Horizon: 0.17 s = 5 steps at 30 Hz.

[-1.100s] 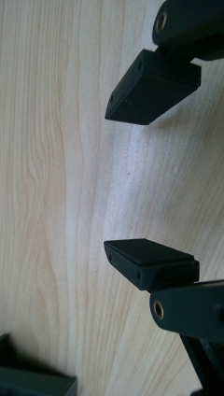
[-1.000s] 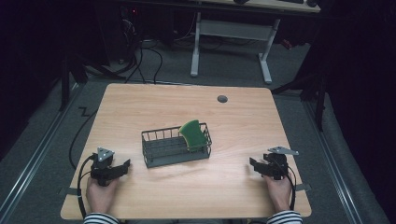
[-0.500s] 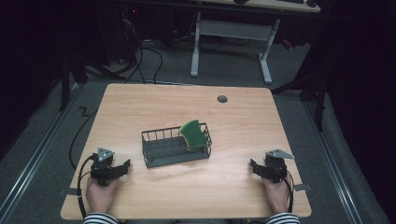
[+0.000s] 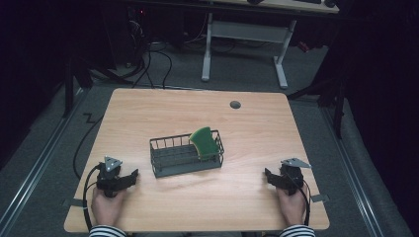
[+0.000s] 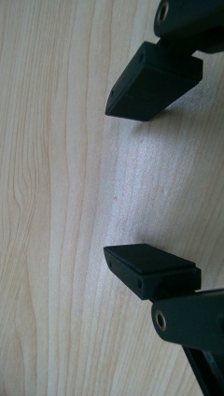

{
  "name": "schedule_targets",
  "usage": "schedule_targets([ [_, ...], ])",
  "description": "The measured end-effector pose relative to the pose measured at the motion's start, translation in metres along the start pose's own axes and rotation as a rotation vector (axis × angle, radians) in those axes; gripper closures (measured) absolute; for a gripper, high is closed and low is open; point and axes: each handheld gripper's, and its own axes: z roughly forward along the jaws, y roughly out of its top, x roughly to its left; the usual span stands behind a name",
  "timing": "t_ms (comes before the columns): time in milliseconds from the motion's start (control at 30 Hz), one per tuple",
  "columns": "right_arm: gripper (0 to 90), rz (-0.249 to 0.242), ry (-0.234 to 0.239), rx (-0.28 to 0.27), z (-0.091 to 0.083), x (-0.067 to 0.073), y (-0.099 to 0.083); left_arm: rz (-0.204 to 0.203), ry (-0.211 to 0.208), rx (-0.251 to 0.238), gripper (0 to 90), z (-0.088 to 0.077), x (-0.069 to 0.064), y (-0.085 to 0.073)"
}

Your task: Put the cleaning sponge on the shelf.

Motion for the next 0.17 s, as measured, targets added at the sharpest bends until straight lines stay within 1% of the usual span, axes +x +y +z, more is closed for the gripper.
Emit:
schedule_targets([
  [167,27.4,0.004,-0.001,0.001,-0.0002,0.0003,-0.0001,-0.004,-0.006,0.0,26.5,-0.0003,0.0007,0.0],
])
